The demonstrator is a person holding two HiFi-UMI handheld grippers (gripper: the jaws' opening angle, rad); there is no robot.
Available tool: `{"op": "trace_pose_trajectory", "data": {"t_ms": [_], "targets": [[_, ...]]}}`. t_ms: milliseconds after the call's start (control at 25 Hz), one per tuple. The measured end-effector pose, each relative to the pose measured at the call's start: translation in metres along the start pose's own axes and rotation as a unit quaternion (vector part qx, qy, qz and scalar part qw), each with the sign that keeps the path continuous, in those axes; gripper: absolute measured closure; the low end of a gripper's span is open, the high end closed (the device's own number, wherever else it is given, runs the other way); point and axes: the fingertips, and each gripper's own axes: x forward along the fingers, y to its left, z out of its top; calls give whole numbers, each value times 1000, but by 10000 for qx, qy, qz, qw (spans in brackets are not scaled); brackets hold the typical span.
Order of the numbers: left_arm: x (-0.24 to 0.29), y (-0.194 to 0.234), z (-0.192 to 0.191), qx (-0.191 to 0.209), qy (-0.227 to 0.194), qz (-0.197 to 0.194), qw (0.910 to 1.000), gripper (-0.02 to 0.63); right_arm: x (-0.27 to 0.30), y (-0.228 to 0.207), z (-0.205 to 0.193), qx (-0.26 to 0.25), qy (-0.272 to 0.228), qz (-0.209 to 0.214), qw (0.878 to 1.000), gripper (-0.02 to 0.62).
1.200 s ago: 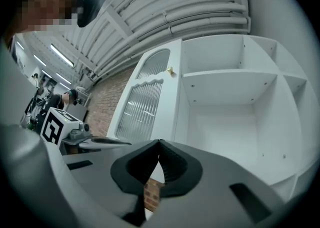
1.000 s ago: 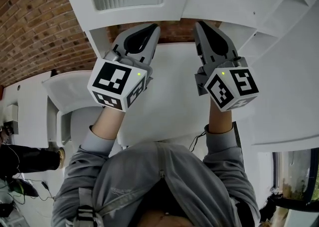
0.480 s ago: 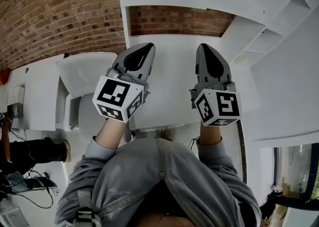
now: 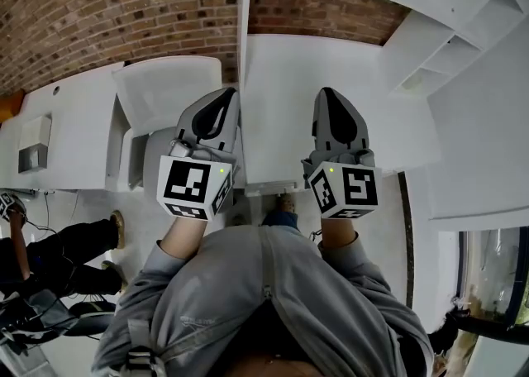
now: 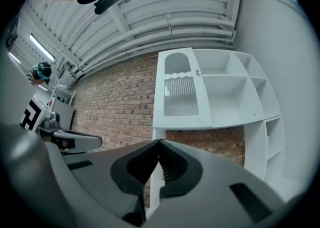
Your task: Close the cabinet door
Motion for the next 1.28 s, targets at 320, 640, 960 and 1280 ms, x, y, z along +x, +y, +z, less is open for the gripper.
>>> {"op": "trace_pose_trajectory", "data": {"t_ms": [320,640,960,1280], "targets": [[-39,16,-17,-49,97,487,9988,600,-18,39,-18,58,29,218,9997,569],[-39,3,-25,-147,105,619,9979,600,-20,59,-34,-166,219,643,9976,569],[-24,-14,-32,-200,170,590,9979,600,-22,50,-51,-36,388,801,9960,569],[-11,-26,-34,-170,189,461,9986,600,-18,32,-47,-46,270,781,9966,569]]}}
